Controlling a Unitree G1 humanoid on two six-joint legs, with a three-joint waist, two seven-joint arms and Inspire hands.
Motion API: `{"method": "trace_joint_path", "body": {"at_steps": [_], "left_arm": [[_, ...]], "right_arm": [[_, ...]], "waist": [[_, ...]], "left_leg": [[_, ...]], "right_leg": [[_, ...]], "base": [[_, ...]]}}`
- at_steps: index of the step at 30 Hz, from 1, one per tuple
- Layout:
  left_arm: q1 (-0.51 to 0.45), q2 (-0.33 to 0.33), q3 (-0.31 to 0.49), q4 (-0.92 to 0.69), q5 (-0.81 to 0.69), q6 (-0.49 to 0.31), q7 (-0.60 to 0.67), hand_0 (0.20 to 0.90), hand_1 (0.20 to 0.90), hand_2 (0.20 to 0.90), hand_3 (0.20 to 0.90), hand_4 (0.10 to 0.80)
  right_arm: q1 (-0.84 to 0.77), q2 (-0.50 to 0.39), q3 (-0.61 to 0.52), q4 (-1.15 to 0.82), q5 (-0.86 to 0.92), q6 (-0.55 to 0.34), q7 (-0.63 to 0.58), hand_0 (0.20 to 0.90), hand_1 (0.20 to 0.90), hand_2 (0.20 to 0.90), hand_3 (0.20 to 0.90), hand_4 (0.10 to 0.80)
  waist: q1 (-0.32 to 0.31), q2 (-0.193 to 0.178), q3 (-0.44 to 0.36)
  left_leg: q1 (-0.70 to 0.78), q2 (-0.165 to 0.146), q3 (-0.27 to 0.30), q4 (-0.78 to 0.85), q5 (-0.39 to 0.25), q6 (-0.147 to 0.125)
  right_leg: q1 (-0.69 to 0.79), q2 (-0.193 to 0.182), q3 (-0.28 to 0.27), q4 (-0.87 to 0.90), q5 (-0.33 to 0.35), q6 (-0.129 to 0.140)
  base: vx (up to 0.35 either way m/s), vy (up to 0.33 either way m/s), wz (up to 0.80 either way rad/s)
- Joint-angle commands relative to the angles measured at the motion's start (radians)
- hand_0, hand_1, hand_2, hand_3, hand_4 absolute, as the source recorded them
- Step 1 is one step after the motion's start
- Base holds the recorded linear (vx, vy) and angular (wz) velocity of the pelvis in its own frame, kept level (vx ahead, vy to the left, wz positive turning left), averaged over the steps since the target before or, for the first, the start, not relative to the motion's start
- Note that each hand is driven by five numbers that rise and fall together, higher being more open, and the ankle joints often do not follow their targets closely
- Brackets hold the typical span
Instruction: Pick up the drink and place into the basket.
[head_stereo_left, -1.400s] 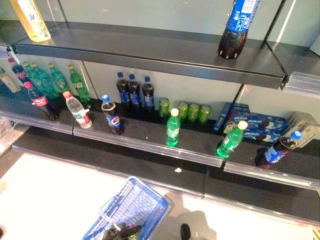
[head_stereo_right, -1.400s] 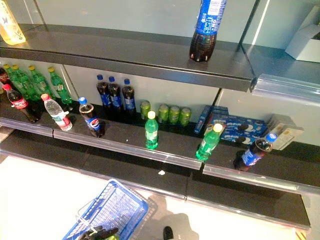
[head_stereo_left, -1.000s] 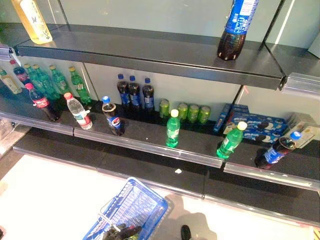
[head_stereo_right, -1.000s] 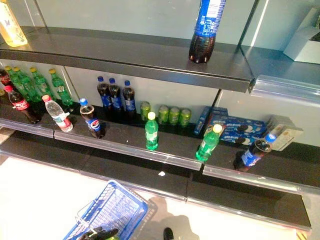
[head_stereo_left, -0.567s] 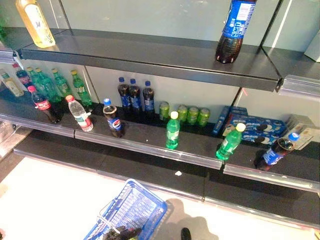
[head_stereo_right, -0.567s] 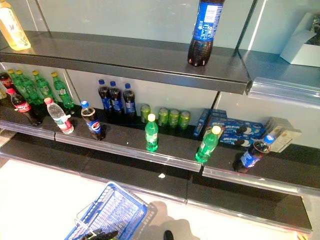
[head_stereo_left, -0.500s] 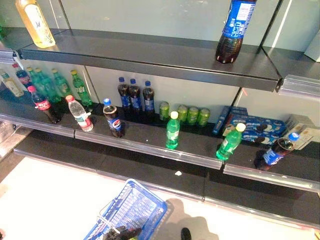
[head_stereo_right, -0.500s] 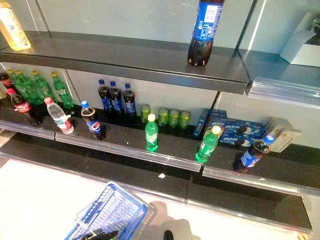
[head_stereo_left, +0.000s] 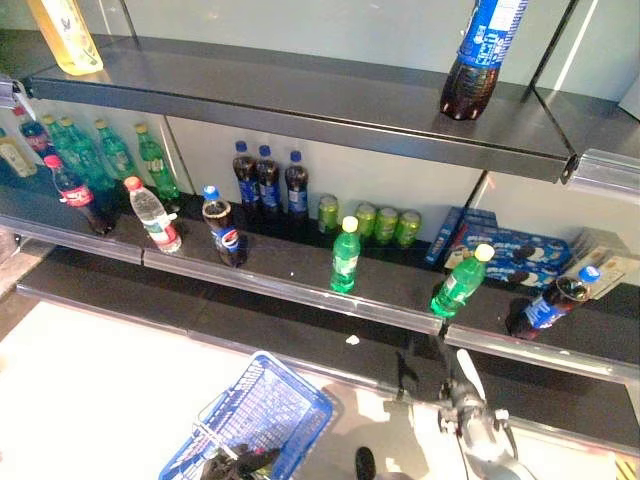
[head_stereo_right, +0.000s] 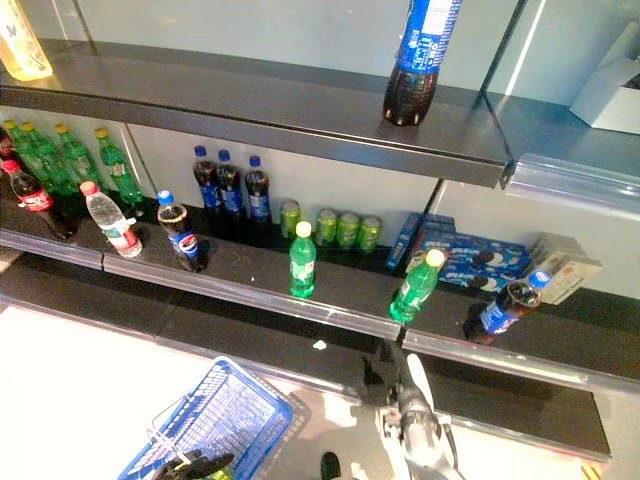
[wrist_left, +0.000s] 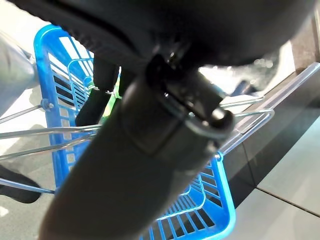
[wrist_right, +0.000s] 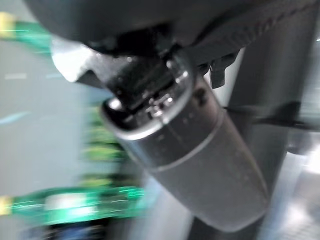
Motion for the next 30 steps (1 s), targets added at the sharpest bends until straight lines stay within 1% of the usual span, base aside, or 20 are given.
{"method": "trace_joint_path", "body": {"at_steps": [1,3,5,6,8,12,15,19,24,30], "left_arm": [[-0.008,0.061,0.025,-0.025,0.067,-0.054,0.027,0.3,0.3,0.3,0.2,0.1],[0.001,0.055,0.046,-0.024,0.071,-0.057,0.02,0.3,0.3,0.3,0.2,0.1],[0.004,0.051,0.055,-0.018,0.075,-0.063,0.018,0.3,0.3,0.3,0.2,0.1],[0.006,0.046,0.063,-0.013,0.08,-0.065,0.018,0.3,0.3,0.3,0.2,0.1],[0.01,0.042,0.07,-0.007,0.088,-0.067,0.017,0.3,0.3,0.3,0.2,0.1],[0.022,0.038,0.071,0.009,0.095,-0.08,0.012,0.3,0.3,0.3,0.2,0.1],[0.028,0.035,0.067,0.016,0.097,-0.085,0.012,0.3,0.3,0.3,0.2,0.1],[0.037,0.037,0.061,0.02,0.096,-0.086,0.012,0.3,0.3,0.3,0.2,0.1],[0.046,0.038,0.045,0.008,0.094,-0.081,0.021,0.3,0.3,0.3,0.2,0.1],[0.014,0.04,-0.002,-0.016,0.064,-0.074,0.043,0.3,0.3,0.3,0.2,0.1]], "right_arm": [[-0.052,-0.067,-0.112,-0.187,-0.052,-0.099,-0.113,0.9,0.9,0.9,0.9,0.8],[-0.05,-0.079,-0.168,-0.273,-0.052,-0.117,-0.149,0.9,0.9,0.9,0.9,0.8],[-0.05,-0.085,-0.196,-0.311,-0.052,-0.137,-0.176,0.9,0.9,0.9,0.9,0.8],[-0.055,-0.094,-0.235,-0.358,-0.042,-0.142,-0.202,0.9,0.9,0.9,0.9,0.8],[-0.06,-0.1,-0.271,-0.393,-0.045,-0.157,-0.242,0.9,0.9,0.9,0.9,0.8],[-0.07,-0.109,-0.321,-0.436,-0.028,-0.172,-0.311,0.9,0.9,0.9,0.9,0.8],[-0.072,-0.107,-0.335,-0.446,-0.036,-0.184,-0.348,0.9,0.9,0.9,0.9,0.8],[-0.066,-0.099,-0.335,-0.451,-0.013,-0.183,-0.35,0.9,0.9,0.9,0.9,0.8],[-0.07,-0.088,-0.297,-0.44,0.027,-0.191,-0.344,0.9,0.9,0.9,0.9,0.8],[-0.149,-0.068,-0.236,-0.395,0.066,-0.226,-0.393,0.9,0.9,0.9,0.9,0.8]], "waist": [[-0.024,-0.017,0.017],[-0.03,-0.013,0.014],[-0.033,-0.011,0.012],[-0.035,-0.009,0.009],[-0.036,-0.006,0.004],[-0.033,-0.002,0.0],[-0.032,0.001,0.0],[-0.031,0.006,0.003],[-0.031,0.01,0.013],[-0.022,0.014,0.057]], "left_leg": [[0.001,0.037,0.002,0.004,-0.018,0.017],[0.005,0.037,0.006,0.004,-0.023,0.018],[0.007,0.038,0.009,0.004,-0.025,0.018],[0.009,0.039,0.013,0.005,-0.028,0.019],[0.011,0.04,0.016,0.005,-0.03,0.018],[0.012,0.044,0.018,0.008,-0.033,0.019],[0.011,0.044,0.016,0.008,-0.033,0.019],[0.007,0.043,0.014,0.009,-0.032,0.017],[0.002,0.043,0.012,0.014,-0.027,0.018],[-0.047,0.046,-0.003,0.091,-0.035,0.017]], "right_leg": [[0.019,-0.099,0.014,0.011,0.002,0.097],[0.017,-0.101,0.017,0.014,-0.002,0.098],[0.017,-0.102,0.018,0.015,-0.004,0.098],[0.017,-0.103,0.02,0.015,-0.007,0.099],[0.018,-0.105,0.019,0.016,-0.009,0.1],[0.019,-0.107,0.018,0.019,-0.014,0.098],[0.019,-0.106,0.019,0.019,-0.016,0.096],[0.018,-0.105,0.02,0.019,-0.019,0.095],[0.012,-0.103,0.021,0.027,-0.022,0.091],[-0.035,-0.095,0.022,0.092,-0.04,0.071]], "base": [[0.0,0.0,0.0],[0.017,0.012,0.0],[0.016,0.012,-0.01],[0.036,0.021,0.0],[0.044,0.015,-0.01],[0.045,-0.006,-0.01],[0.013,-0.002,0.0],[0.0,0.0,0.0],[0.002,-0.005,-0.01],[-0.03,-0.052,-0.06]]}}
